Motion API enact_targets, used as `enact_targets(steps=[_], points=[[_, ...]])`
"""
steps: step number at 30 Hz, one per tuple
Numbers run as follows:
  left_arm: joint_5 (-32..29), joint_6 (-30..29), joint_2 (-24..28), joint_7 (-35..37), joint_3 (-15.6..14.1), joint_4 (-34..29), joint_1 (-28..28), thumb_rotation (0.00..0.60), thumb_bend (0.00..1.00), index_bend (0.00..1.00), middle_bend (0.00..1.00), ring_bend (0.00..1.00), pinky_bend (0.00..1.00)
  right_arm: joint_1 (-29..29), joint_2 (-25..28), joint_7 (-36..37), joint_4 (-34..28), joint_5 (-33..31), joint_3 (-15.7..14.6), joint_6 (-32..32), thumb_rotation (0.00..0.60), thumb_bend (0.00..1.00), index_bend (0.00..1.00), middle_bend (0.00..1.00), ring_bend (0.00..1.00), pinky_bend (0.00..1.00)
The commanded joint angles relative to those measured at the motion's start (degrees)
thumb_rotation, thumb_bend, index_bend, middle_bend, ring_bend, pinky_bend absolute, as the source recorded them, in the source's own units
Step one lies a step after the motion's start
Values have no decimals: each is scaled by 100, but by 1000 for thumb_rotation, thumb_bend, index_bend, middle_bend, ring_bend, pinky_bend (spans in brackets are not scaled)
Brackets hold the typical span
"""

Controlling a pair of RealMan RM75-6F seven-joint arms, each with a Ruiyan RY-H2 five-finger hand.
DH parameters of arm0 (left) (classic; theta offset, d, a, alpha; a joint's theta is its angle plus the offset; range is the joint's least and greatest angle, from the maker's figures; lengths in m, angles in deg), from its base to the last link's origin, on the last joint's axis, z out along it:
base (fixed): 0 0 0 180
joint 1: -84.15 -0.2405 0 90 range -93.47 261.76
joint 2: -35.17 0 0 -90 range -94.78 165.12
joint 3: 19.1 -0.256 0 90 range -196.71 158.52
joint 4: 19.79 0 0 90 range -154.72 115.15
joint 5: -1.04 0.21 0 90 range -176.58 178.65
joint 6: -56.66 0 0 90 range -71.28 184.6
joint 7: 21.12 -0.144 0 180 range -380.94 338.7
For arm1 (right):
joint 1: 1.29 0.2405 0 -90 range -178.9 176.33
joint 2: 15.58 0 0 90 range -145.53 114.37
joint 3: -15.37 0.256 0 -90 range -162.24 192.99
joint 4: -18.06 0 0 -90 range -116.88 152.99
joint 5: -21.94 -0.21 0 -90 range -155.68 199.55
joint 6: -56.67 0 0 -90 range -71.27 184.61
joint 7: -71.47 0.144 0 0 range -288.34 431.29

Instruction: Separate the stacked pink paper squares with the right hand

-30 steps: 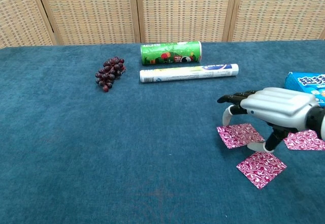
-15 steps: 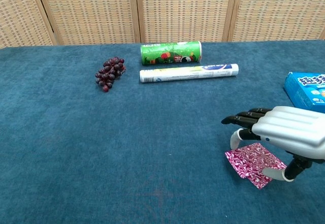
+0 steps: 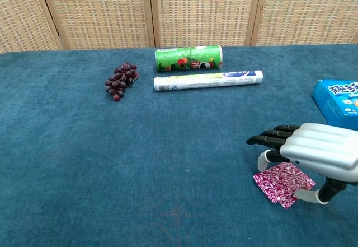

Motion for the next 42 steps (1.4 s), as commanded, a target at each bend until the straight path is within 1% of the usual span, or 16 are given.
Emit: enact_targets(steps=[1, 8, 25, 26, 30, 32, 37, 40, 42], points=[[2, -4, -2, 2, -1, 2, -2, 600, 127, 90, 0, 0, 0, -5, -12, -4, 37, 27, 5, 15, 600, 407, 560, 40, 0, 77], [7, -4, -1, 9, -3, 6, -3, 600, 127, 90, 0, 0, 0, -18, 29, -126, 51, 17, 22, 105, 600, 400, 560, 40, 0, 77], [6, -11, -8, -7, -1, 8, -4, 600, 128, 91, 0, 0, 0, -75, 190, -144, 84, 127, -2, 178, 600, 396, 560, 33, 0, 77], [5, -11, -9, -9, 0, 9, -4, 600, 128, 91, 0, 0, 0, -85, 214, -169, 62, 141, -16, 176, 600, 392, 553, 29, 0, 77], [0, -12, -13, -19, 1, 9, -4, 600, 128, 91, 0, 0, 0, -105, 277, -289, -38, 147, -32, 192, 600, 364, 437, 10, 0, 77], [-2, -11, -12, -23, 2, 5, -4, 600, 128, 91, 0, 0, 0, -117, 291, -347, -84, 143, -26, 190, 600, 362, 415, 6, 0, 77], [-1, -13, -13, -25, 1, 6, -5, 600, 127, 91, 0, 0, 0, -149, 301, -437, -157, 141, -7, 168, 600, 316, 394, 4, 0, 77], [-1, -12, -13, -24, 1, 7, -4, 600, 128, 91, 0, 0, 0, -164, 311, -459, -205, 138, 5, 158, 600, 267, 389, 3, 0, 77], [-4, -10, -13, -24, 2, 6, -4, 600, 127, 91, 0, 0, 0, -171, 319, -468, -227, 142, 10, 154, 600, 260, 389, 3, 0, 77]])
